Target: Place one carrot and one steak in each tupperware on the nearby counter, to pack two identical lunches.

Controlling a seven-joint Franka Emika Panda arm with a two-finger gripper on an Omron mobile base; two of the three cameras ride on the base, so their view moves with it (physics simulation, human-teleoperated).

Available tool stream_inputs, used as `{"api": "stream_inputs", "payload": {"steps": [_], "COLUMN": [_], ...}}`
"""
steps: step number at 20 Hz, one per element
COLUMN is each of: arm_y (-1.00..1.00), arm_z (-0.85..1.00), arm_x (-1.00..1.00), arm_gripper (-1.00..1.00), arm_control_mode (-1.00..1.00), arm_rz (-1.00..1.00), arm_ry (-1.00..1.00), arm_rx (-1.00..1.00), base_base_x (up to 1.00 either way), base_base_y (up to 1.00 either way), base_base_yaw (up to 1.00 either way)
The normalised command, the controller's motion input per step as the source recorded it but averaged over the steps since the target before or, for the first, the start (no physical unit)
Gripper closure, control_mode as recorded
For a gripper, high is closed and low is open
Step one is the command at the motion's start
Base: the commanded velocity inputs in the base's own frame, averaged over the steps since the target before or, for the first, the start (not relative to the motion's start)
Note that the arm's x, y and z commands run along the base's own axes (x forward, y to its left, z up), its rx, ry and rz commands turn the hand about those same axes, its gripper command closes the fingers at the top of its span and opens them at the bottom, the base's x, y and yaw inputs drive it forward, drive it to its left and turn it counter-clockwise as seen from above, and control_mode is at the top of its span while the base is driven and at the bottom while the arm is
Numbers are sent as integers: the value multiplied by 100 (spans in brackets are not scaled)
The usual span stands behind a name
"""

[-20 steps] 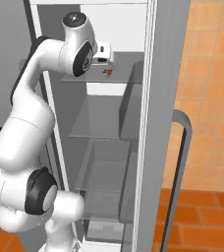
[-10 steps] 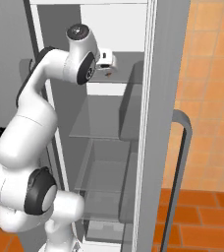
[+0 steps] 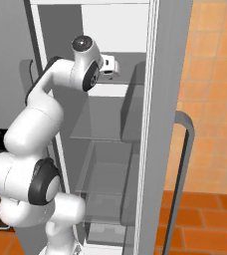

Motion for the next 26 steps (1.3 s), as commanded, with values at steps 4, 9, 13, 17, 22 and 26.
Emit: {"api": "stream_inputs", "payload": {"steps": [4, 9, 13, 17, 22, 26], "arm_y": [-11, -11, -1, 0, 0, 0], "arm_z": [1, -1, -22, -37, -50, -68], "arm_x": [27, 41, 56, 44, 50, 64], "arm_gripper": [-100, -100, -100, -100, -100, -100], "arm_control_mode": [-100, -100, -100, -100, -100, -100], "arm_rz": [0, 0, 0, 0, 0, 0], "arm_ry": [-1, -2, 0, 0, 0, -2], "arm_rx": [0, 0, 0, 0, 0, 0], "base_base_x": [0, 0, 0, 0, 0, 0], "base_base_y": [0, 0, 0, 0, 0, 0], "base_base_yaw": [0, 0, 0, 0, 0, 0]}}
